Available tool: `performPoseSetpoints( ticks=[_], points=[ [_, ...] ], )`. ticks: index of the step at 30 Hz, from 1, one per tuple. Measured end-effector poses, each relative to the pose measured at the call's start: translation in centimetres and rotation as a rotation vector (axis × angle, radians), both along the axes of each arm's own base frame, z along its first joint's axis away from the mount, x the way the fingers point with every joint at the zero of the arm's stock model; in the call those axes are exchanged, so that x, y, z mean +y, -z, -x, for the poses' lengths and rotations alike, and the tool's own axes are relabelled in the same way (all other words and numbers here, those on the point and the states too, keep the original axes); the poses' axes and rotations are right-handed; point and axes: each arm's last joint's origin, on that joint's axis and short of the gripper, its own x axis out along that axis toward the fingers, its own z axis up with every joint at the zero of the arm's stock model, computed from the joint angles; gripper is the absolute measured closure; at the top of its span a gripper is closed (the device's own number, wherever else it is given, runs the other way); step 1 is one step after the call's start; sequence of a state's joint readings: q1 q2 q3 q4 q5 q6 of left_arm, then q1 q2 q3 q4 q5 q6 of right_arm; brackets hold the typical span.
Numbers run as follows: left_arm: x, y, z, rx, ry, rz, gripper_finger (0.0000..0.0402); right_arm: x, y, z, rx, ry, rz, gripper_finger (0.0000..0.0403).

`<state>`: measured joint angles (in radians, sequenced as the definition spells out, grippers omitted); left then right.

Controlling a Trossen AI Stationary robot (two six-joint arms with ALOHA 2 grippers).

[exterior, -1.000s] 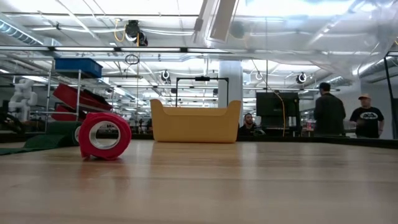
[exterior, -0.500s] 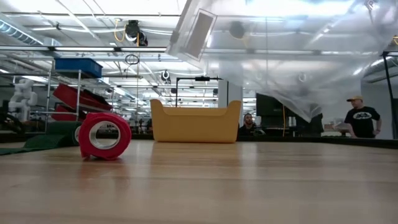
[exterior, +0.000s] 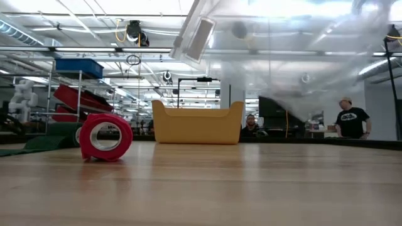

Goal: Roll bandage
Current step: Open the transparent zip bag

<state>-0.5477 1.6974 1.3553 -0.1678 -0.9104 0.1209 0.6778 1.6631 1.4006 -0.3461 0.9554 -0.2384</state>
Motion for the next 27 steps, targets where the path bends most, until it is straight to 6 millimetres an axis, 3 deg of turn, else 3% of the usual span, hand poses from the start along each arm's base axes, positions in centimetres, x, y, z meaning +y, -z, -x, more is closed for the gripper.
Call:
performPoseSetpoints(
  ticks=[8,27],
  points=[
    [-0.6,0.1,0.3,0.040,0.060,-0.057,0.0395,0.8,-1.5,0.9,-0.119,0.061,-0.005,0.0262],
    [-1.0,0.2,0.4,0.062,0.125,-0.056,0.0395,1.1,-1.5,1.2,-0.114,0.055,0.039,0.0260]
  ],
)
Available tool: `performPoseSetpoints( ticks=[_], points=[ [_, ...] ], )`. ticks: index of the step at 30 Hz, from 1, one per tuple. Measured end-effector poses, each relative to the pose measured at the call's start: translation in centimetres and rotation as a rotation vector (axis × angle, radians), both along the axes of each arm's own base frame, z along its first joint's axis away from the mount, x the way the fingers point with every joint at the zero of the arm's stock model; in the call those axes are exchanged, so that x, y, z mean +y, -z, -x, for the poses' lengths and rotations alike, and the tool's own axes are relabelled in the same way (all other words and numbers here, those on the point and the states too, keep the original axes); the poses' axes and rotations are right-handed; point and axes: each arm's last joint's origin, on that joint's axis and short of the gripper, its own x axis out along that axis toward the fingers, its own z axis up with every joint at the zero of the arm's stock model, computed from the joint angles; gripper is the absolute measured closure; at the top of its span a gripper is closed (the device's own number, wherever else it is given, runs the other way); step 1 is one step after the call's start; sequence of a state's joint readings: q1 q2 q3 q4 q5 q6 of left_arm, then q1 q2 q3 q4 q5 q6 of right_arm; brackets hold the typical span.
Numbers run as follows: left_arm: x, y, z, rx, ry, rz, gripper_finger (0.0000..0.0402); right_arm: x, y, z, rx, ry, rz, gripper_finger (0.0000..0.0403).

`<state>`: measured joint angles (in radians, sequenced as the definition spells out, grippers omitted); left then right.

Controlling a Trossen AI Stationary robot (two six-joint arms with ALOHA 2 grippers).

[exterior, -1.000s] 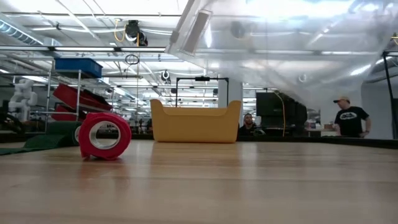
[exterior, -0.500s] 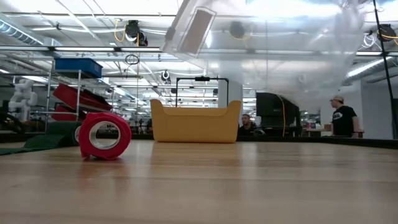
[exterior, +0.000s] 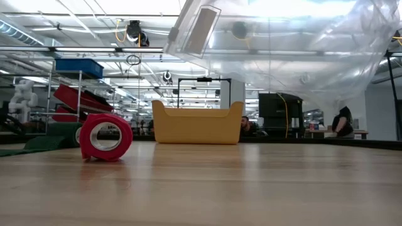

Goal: Roll bandage
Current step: Open the transparent zip bag

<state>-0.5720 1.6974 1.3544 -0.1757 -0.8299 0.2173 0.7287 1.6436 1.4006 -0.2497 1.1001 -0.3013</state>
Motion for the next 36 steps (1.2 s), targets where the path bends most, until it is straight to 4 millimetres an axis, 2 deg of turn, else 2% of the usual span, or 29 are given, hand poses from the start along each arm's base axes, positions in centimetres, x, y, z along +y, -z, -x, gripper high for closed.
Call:
performPoseSetpoints(
  ticks=[10,19,24,32,36],
  points=[
    [-0.1,0.0,0.0,0.005,0.006,-0.010,0.0395,0.3,-1.0,0.7,-0.057,-0.013,-0.079,0.0260],
    [-0.4,0.0,0.2,0.025,0.052,-0.045,0.0395,-0.7,-0.2,0.1,0.051,-0.123,-0.217,0.0267],
    [-0.4,0.0,0.2,0.025,0.052,-0.045,0.0395,-1.3,-0.2,-0.3,0.052,-0.115,-0.230,0.0303],
    [-0.4,0.0,0.2,0.025,0.051,-0.043,0.0395,-1.3,-0.2,-0.3,0.052,-0.116,-0.230,0.0394],
    [-0.5,0.0,0.2,0.023,0.051,-0.040,0.0395,-1.3,-0.2,-0.3,0.053,-0.114,-0.228,0.0398]
  ],
)
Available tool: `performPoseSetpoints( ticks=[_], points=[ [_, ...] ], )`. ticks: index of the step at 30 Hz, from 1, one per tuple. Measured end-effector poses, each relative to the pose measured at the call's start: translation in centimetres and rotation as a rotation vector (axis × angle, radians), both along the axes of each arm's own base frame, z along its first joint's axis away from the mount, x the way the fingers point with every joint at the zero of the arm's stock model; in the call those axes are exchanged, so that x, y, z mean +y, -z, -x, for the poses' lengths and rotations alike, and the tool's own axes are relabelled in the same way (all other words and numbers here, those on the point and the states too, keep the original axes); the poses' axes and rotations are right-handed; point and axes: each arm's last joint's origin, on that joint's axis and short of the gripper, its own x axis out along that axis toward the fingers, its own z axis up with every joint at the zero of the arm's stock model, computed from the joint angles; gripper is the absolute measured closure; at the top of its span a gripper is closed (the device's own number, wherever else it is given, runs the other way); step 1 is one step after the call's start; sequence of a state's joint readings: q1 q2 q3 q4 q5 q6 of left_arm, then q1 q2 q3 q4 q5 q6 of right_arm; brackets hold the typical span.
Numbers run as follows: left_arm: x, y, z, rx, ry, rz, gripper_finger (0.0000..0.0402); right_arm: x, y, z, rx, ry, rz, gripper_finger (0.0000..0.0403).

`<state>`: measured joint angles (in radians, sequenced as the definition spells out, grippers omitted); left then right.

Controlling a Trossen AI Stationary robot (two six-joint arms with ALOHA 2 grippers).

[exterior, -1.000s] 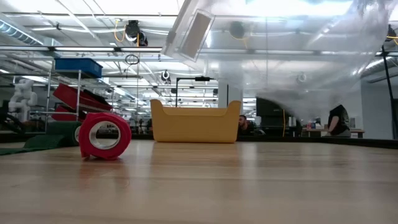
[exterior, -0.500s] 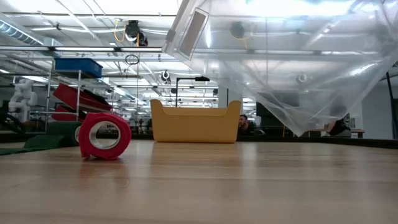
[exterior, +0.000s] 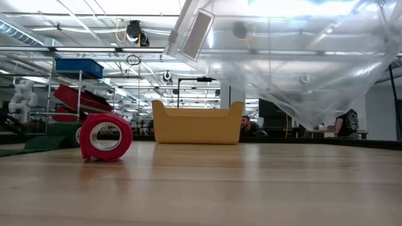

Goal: Roll bandage
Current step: Open the transparent zip bag

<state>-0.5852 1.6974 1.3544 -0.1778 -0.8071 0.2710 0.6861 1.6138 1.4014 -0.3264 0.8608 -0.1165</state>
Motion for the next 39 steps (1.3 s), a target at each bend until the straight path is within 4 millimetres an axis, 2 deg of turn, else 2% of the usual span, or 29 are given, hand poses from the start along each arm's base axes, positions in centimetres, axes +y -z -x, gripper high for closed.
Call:
performPoseSetpoints(
  ticks=[5,12,16,21,31,36,39],
  points=[
    [-0.6,-0.1,0.4,-0.019,0.001,0.025,0.0377,0.0,0.0,0.0,0.001,-0.002,0.006,0.0401],
    [-3.0,-0.2,2.0,-0.054,0.017,0.088,0.0328,-0.1,0.0,0.1,0.004,0.006,0.015,0.0402],
    [-3.6,-0.2,2.5,-0.066,0.012,0.097,0.0326,0.2,-0.1,0.3,0.008,-0.013,0.021,0.0402],
    [-3.1,-0.2,2.2,-0.074,-0.026,0.087,0.0325,0.9,-0.1,0.8,0.013,-0.048,0.046,0.0403],
    [-3.1,2.3,0.4,-0.020,-0.012,0.081,0.0325,1.0,-0.5,1.1,-0.001,-0.055,0.040,0.0403],
    [-3.0,2.2,0.3,-0.027,-0.021,0.068,0.0325,1.1,-0.4,1.2,0.001,-0.060,0.042,0.0403],
    [-3.7,1.9,1.0,-0.036,-0.016,0.028,0.0325,1.2,-0.4,1.3,0.010,-0.070,0.060,0.0403]
  ],
)
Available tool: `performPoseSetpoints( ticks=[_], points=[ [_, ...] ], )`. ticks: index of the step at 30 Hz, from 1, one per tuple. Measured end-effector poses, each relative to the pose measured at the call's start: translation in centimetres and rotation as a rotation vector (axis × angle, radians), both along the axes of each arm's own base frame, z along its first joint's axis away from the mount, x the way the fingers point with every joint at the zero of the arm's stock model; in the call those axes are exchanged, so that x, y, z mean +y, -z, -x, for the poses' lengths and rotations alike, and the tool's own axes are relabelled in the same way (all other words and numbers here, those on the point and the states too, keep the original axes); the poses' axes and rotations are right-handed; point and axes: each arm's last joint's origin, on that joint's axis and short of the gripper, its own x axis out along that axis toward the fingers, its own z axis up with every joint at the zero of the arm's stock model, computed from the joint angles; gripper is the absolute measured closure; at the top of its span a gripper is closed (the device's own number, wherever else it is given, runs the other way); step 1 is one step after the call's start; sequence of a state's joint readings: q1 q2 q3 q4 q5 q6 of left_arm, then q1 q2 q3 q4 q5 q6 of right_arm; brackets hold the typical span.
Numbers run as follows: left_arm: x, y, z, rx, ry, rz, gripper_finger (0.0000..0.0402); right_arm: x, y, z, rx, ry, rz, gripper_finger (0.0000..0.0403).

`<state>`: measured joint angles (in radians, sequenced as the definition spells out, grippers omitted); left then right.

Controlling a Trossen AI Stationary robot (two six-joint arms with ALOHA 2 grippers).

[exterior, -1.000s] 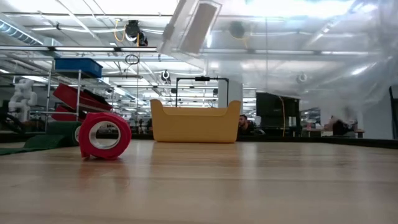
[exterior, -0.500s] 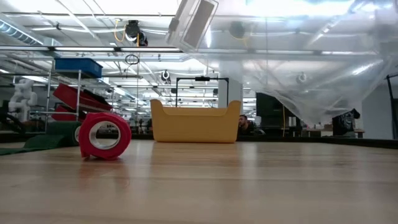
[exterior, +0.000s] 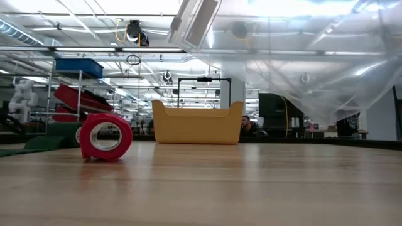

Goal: Roll bandage
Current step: Open the transparent zip bag

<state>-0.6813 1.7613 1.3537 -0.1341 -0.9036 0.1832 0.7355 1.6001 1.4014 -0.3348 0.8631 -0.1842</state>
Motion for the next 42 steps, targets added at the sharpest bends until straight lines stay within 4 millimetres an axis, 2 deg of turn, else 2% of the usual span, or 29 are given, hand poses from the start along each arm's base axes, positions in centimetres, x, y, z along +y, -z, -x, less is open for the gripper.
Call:
performPoseSetpoints(
  ticks=[5,9,17,35,38,42],
  points=[
    [-0.8,-0.6,0.7,-0.049,-0.034,-0.071,0.0325,0.5,0.1,0.5,0.017,-0.038,0.036,0.0403],
    [-1.1,-1.1,0.5,-0.092,-0.020,-0.033,0.0325,0.9,0.2,0.7,0.045,-0.120,0.035,0.0403],
    [0.1,-0.5,-0.7,-0.018,0.100,0.120,0.0325,1.0,0.2,0.6,0.060,-0.163,0.019,0.0403],
    [1.1,-0.2,-1.4,-0.007,0.078,0.117,0.0326,1.2,0.3,0.6,0.078,-0.219,0.027,0.0403],
    [1.3,0.4,-1.4,0.009,0.071,0.105,0.0342,1.2,0.3,0.6,0.078,-0.220,0.027,0.0403],
    [1.4,0.7,-1.4,0.014,0.058,0.094,0.0387,1.2,0.3,0.6,0.079,-0.221,0.027,0.0403]
  ],
)
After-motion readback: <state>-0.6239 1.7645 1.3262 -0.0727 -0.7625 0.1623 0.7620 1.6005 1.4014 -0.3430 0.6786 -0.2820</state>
